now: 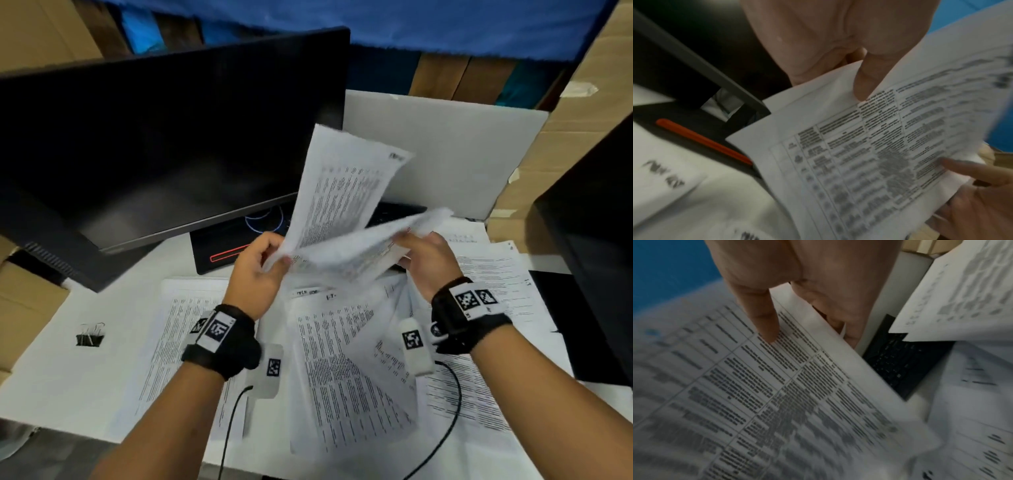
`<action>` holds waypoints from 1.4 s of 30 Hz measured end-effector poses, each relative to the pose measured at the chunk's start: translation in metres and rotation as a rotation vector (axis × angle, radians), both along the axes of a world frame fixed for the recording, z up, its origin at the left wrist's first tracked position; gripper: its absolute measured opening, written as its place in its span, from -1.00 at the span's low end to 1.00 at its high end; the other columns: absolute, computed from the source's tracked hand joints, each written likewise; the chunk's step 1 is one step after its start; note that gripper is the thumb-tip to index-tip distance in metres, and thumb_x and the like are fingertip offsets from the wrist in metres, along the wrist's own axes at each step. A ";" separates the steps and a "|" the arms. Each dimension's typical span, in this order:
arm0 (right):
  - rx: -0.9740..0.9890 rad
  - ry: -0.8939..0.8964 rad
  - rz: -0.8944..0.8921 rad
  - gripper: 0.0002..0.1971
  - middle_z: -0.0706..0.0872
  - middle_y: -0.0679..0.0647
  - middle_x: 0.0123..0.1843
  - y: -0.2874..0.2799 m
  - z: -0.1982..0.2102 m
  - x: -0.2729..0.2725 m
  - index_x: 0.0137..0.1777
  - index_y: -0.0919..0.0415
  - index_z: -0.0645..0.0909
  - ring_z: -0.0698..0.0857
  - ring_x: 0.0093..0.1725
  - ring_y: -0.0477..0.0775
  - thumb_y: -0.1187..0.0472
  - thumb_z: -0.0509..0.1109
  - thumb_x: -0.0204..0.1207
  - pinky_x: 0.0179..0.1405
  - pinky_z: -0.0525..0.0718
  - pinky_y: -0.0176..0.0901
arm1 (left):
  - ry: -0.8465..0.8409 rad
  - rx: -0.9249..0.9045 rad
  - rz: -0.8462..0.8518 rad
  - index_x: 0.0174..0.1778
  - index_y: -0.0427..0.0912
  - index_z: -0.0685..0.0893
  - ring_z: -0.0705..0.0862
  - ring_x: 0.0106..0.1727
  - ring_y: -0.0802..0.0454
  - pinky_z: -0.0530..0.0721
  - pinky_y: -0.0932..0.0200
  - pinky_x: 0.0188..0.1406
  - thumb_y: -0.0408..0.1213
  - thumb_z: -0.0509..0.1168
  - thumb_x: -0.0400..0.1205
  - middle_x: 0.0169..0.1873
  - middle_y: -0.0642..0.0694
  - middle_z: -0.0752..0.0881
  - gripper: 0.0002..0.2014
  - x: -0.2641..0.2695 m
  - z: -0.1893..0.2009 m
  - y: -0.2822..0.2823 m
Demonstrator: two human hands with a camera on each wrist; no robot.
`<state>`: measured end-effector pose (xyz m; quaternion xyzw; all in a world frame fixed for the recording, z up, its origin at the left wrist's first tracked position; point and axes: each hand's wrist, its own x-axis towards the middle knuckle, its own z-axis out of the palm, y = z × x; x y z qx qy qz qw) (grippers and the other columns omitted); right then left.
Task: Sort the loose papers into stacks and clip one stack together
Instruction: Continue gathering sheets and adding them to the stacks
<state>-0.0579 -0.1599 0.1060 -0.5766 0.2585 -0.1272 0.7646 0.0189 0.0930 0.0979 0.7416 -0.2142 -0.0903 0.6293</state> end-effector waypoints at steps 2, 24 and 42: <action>-0.040 0.002 0.022 -0.80 0.77 0.05 -0.12 0.004 -0.005 -0.002 0.09 0.25 0.67 0.74 -0.09 -0.02 0.29 0.35 0.48 0.04 0.61 -0.04 | 0.061 -0.051 -0.005 -0.32 -0.26 0.55 0.63 -0.33 0.26 0.57 0.42 -0.22 -0.68 0.25 0.44 -0.41 0.12 0.69 -0.78 -0.004 -0.006 -0.001; -0.317 -0.090 0.054 -0.71 0.82 0.11 0.07 0.019 0.006 -0.008 0.17 0.10 0.72 0.76 0.13 0.15 0.31 0.49 0.45 0.24 0.66 0.13 | 0.256 -0.116 0.155 0.26 0.12 0.56 0.70 0.16 0.35 0.64 0.41 0.08 -0.40 0.25 0.68 0.16 0.17 0.73 -0.66 -0.016 -0.016 -0.025; -0.218 0.205 -0.070 -0.55 0.80 0.08 0.05 0.033 -0.045 -0.027 0.14 0.12 0.67 0.76 0.09 0.16 0.01 0.60 0.27 0.23 0.66 0.24 | 0.319 -0.116 0.195 0.24 0.13 0.54 0.72 0.02 0.15 0.69 0.36 -0.12 -0.40 0.18 0.61 0.06 0.04 0.74 -0.63 -0.038 -0.050 -0.034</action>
